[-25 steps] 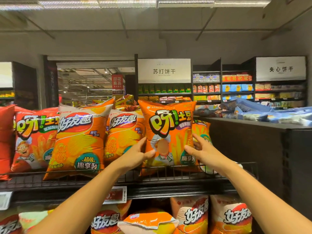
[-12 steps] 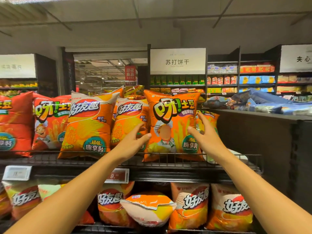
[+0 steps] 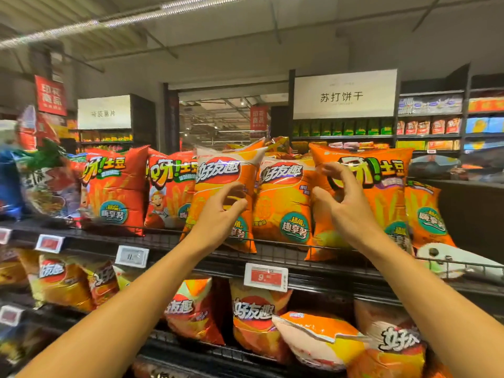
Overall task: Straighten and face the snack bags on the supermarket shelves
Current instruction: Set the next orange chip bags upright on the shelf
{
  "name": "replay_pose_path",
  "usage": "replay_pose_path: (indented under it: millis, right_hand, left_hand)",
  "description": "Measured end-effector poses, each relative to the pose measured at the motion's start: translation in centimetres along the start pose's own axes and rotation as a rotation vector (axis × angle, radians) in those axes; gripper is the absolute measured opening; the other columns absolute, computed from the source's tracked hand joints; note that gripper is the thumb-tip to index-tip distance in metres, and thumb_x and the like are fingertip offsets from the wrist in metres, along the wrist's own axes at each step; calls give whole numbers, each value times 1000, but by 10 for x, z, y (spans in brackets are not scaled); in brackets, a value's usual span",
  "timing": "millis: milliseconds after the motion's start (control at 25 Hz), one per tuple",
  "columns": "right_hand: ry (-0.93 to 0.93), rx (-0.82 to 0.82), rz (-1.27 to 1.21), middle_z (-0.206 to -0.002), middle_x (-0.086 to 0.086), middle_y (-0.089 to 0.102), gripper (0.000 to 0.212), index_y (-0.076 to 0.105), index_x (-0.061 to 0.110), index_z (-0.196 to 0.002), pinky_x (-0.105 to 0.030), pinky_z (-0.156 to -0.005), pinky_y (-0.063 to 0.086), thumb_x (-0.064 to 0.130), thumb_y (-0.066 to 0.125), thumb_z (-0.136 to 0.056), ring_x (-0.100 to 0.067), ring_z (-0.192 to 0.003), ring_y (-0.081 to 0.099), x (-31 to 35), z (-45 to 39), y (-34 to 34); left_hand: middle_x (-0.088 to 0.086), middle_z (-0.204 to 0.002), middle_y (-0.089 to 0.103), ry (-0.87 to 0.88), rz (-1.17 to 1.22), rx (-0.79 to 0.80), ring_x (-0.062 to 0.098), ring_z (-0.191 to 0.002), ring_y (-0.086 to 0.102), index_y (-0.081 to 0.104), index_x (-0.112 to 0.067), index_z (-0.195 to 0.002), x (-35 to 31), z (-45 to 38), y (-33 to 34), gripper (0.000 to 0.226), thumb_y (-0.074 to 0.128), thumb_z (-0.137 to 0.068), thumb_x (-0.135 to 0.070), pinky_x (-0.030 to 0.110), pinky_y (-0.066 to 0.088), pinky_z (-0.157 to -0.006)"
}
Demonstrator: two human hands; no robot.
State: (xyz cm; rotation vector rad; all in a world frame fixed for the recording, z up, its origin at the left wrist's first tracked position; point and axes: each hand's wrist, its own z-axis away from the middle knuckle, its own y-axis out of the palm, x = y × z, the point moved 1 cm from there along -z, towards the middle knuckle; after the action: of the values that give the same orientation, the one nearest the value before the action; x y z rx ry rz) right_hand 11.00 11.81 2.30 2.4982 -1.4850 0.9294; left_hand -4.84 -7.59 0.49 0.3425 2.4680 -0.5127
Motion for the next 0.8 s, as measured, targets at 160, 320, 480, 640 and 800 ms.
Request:
replay_pose_path:
  millis: [160, 320, 480, 640, 800]
  right_hand:
    - [35, 83, 66, -141, -1, 51, 49, 47, 24, -139, -48, -114, 36, 15, 65, -94, -20, -134, 43, 7, -6, 71]
    - [74, 32, 93, -136, 4, 51, 53, 45, 20, -141, -33, -104, 38, 18, 67, -93, -13, -126, 45, 7, -15, 131]
    - [225, -60, -5, -123, 9, 54, 49, 41, 27, -137, -17, -73, 48, 29, 66, -95, -5, -100, 58, 2, -21, 173]
    - [349, -58, 24, -130, 4, 51, 69, 38, 19, -146, -29, -89, 44, 45, 69, -89, -11, -107, 57, -9, -22, 191]
    - [468, -21, 51, -140, -1, 53, 93, 43, 16, -146, -40, -108, 41, 63, 69, -69, -17, -125, 51, -13, -16, 195]
  left_hand:
    - [2, -111, 64, -43, -12, -43, 12, -97, 60, 56, -18, -121, 39, -3, -64, 27, 58, -96, -8, 17, 50, -78]
    - [3, -110, 63, -91, 9, -43, 6, -93, 59, 56, -12, -124, 85, -19, -118, 30, 60, -95, -7, 8, 46, -75]
    - [1, -121, 58, -256, 41, 103, 8, -98, 58, 52, -17, -130, 135, -42, -146, 38, 63, -94, -27, 9, 46, -62]
    - [6, -125, 62, -390, 88, 399, 16, -102, 63, 49, -15, -133, 166, -56, -140, 65, 65, -84, -54, 29, 54, -75]
    - [-6, -115, 65, -323, -97, 616, 9, -95, 66, 55, -23, -122, 174, -65, -130, 81, 60, -67, -82, 22, 50, -66]
